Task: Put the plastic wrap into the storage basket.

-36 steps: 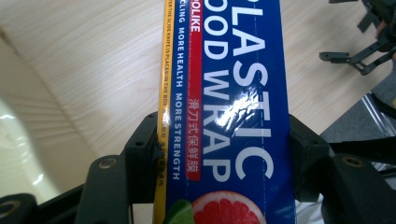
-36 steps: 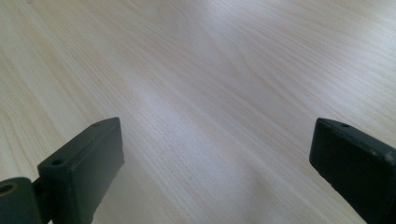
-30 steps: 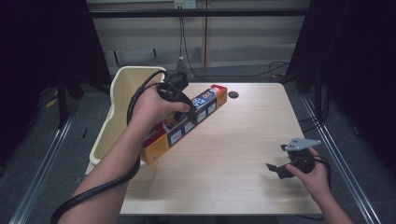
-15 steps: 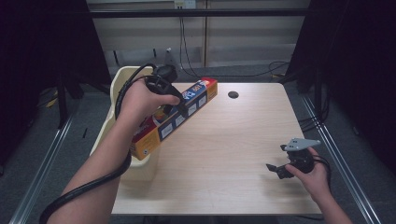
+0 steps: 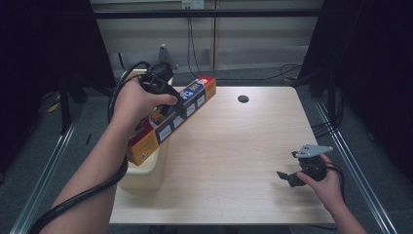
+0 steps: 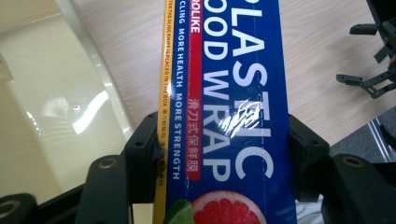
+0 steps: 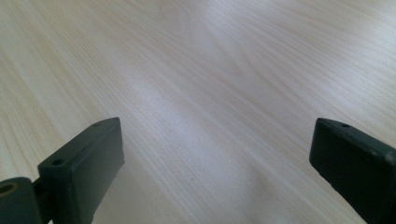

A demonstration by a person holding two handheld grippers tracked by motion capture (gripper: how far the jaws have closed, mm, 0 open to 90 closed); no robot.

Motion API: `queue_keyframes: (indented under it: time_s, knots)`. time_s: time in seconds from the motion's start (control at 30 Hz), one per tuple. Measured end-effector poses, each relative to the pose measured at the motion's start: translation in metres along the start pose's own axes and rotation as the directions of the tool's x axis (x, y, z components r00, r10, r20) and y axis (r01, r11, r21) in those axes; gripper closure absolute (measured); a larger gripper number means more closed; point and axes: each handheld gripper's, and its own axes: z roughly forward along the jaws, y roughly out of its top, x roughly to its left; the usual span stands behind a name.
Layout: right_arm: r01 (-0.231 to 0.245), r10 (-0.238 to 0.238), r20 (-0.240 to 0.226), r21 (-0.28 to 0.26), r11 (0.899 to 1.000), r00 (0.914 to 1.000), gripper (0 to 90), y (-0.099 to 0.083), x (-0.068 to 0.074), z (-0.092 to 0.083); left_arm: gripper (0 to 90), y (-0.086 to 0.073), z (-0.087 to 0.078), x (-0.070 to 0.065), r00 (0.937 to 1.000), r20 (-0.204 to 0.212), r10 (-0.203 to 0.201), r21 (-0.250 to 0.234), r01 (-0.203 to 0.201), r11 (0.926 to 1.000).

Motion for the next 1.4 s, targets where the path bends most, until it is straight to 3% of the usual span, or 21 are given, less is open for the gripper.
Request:
queue_keyframes:
  time_s: [0.47, 0.7, 0.9, 1.17, 1.3, 1.4]
  knots:
    - [0.002, -0.002, -0.002, 0.004, 1.000, 1.0000, 3.0, 0.000, 0.002, 0.001, 40.8, -0.013, -0.020, 0.016, 0.9979, -0.039, -0.051, -0.038, 0.050, 0.9980]
    - [0.004, -0.004, -0.001, 0.005, 1.000, 1.0000, 3.1, 0.000, 0.002, 0.001, 40.8, -0.018, -0.024, 0.024, 0.9965, -0.049, -0.068, -0.028, 0.067, 0.9974]
    - [0.001, -0.001, -0.004, 0.009, 1.000, 1.0000, 3.1, 0.001, 0.003, 0.002, 40.8, -0.026, -0.030, 0.032, 0.9917, -0.056, -0.116, -0.043, 0.113, 0.9926]
    - [0.006, -0.006, 0.002, 0.006, 1.000, 1.0000, 3.1, 0.001, 0.002, 0.002, 40.9, -0.033, -0.036, 0.041, 0.9892, -0.065, -0.132, -0.044, 0.129, 0.9907]
    - [0.001, -0.001, 0.000, 0.007, 1.000, 1.0000, 3.2, 0.001, 0.003, 0.002, 40.8, -0.036, -0.036, 0.047, 0.9847, -0.091, -0.149, -0.044, 0.145, 0.9884]
    - [0.001, -0.001, 0.003, 0.010, 1.000, 1.0000, 3.1, 0.001, 0.003, 0.001, 40.9, -0.037, -0.037, 0.049, 0.9831, -0.088, -0.161, -0.044, 0.157, 0.9865]
